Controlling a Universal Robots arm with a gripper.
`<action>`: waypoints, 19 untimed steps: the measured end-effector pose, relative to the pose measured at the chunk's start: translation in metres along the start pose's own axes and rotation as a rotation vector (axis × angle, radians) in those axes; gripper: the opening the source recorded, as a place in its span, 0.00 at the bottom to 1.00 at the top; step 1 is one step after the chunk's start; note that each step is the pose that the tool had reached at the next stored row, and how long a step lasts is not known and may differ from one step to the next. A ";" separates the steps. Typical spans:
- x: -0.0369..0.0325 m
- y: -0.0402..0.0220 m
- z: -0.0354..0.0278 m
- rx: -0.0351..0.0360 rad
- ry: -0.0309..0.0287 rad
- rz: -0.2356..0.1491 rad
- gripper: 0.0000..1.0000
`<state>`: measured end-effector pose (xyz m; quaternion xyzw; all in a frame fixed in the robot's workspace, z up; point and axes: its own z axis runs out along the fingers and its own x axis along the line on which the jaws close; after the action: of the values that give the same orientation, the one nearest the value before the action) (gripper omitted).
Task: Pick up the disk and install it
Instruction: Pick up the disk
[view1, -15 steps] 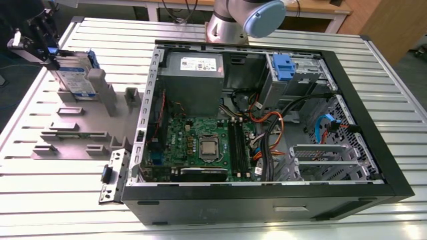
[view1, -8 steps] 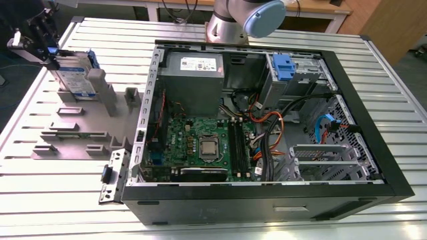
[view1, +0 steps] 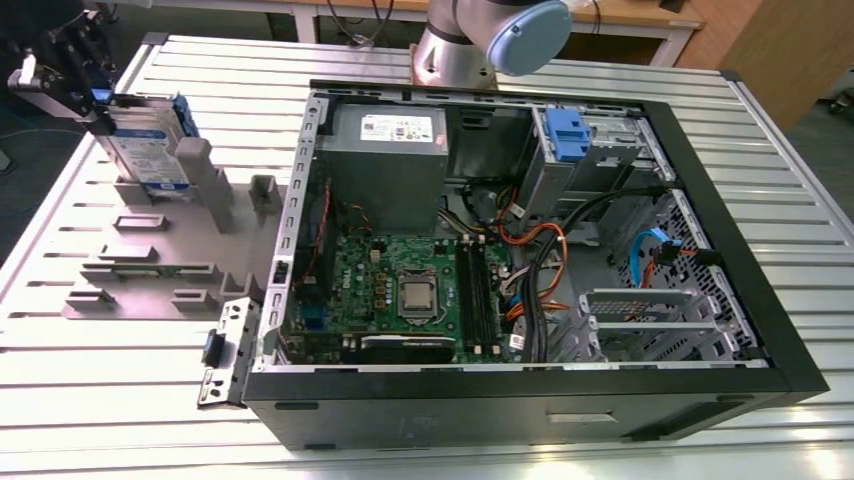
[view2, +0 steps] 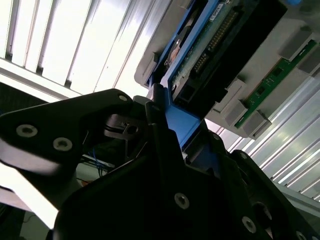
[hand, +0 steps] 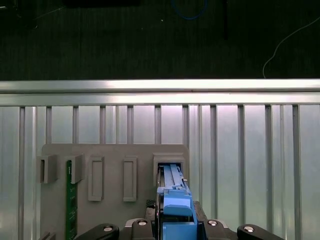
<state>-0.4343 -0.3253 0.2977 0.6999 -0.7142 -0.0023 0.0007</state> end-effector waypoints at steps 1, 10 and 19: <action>0.0000 0.0000 -0.0002 -0.0001 0.0001 0.000 0.36; 0.0000 0.0000 -0.0050 -0.0001 0.0007 0.000 0.36; 0.0000 0.0001 -0.0103 0.0000 0.0006 0.000 0.36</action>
<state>-0.4343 -0.3253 0.3079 0.6999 -0.7142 -0.0021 0.0009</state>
